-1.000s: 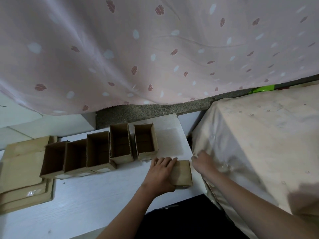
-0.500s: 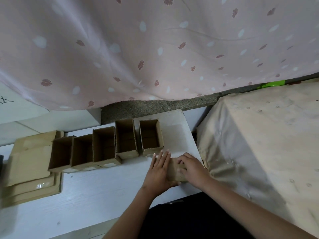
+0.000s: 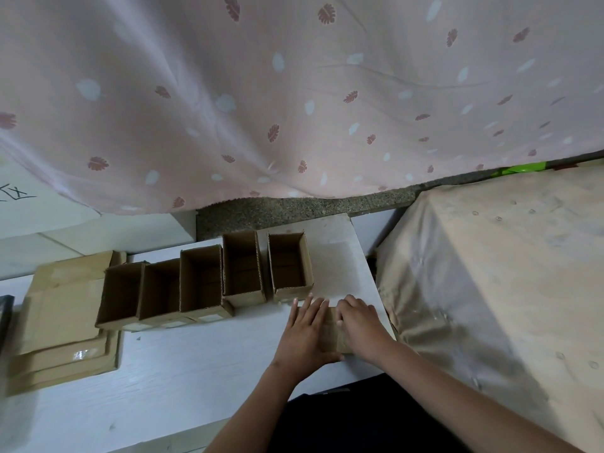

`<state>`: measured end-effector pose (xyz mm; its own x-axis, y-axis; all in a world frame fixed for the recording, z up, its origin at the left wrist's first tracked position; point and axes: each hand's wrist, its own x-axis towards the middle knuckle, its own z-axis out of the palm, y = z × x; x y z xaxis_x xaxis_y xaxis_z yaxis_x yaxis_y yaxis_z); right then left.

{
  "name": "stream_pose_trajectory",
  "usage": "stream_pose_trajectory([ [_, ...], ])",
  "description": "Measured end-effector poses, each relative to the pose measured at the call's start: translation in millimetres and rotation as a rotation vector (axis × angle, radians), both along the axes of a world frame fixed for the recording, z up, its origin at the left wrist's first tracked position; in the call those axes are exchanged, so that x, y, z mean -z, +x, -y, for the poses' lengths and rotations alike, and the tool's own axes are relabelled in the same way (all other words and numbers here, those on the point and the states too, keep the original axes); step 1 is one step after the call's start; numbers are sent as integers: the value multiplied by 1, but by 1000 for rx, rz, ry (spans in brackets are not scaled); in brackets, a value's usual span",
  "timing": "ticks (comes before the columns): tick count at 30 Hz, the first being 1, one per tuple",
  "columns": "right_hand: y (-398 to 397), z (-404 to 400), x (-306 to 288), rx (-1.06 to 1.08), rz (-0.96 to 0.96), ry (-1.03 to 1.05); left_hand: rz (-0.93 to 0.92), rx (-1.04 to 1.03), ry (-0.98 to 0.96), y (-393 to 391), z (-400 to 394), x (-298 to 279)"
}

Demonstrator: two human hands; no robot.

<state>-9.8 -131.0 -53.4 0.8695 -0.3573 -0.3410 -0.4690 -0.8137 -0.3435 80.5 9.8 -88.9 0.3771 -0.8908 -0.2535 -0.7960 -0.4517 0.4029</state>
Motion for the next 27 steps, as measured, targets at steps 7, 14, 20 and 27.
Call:
stream_pose_trajectory([
  [7,14,-1,-9,-64,-94,2,-16,8,-19,0,1,-4],
  [14,8,-3,-13,70,-30,234,37,27,19,-3,-1,-1],
  [20,-14,8,-19,181,129,377,-41,-64,-105,2,-7,0],
  [27,-38,26,-16,687,292,566,60,-32,22,-4,-4,-4],
])
